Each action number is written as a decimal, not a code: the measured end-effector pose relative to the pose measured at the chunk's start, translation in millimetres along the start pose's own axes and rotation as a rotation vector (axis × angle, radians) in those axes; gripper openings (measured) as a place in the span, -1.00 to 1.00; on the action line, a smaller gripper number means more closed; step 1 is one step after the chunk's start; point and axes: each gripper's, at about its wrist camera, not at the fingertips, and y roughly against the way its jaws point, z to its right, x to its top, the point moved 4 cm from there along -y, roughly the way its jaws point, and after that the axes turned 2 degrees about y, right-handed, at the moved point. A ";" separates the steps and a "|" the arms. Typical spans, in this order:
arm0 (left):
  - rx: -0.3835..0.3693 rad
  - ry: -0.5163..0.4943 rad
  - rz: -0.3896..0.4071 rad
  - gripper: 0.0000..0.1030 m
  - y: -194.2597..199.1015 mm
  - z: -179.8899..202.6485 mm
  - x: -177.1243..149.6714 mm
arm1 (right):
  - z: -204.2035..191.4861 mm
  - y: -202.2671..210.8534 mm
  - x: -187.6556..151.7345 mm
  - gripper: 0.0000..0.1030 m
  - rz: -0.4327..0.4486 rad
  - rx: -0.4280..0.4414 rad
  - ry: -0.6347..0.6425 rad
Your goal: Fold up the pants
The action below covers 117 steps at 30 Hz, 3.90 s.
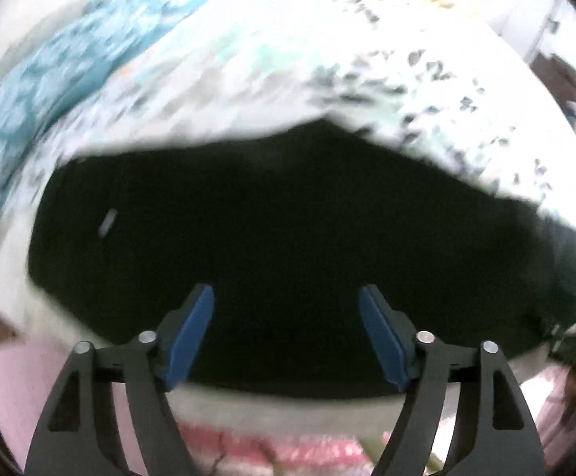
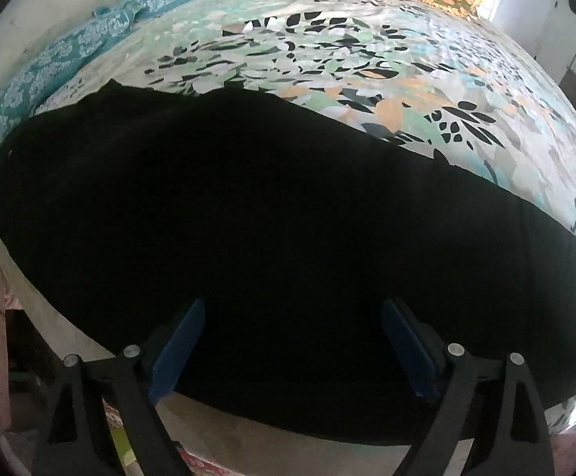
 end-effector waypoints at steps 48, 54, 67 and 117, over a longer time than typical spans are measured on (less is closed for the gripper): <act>-0.002 -0.061 -0.043 0.79 -46.0 41.7 -32.3 | 218.9 115.4 -19.5 0.72 0.421 -0.186 -0.706; -0.032 -0.007 0.057 0.79 -25.2 33.3 -20.7 | 214.0 115.0 -19.1 0.72 0.422 -0.182 -0.692; -0.006 0.014 0.080 0.78 -28.3 23.7 -18.3 | 215.4 115.1 -15.3 0.72 0.426 -0.134 -0.687; 0.037 0.208 0.065 0.78 -42.1 -24.4 -12.1 | 69.4 75.5 32.1 -0.78 0.183 1.039 -0.667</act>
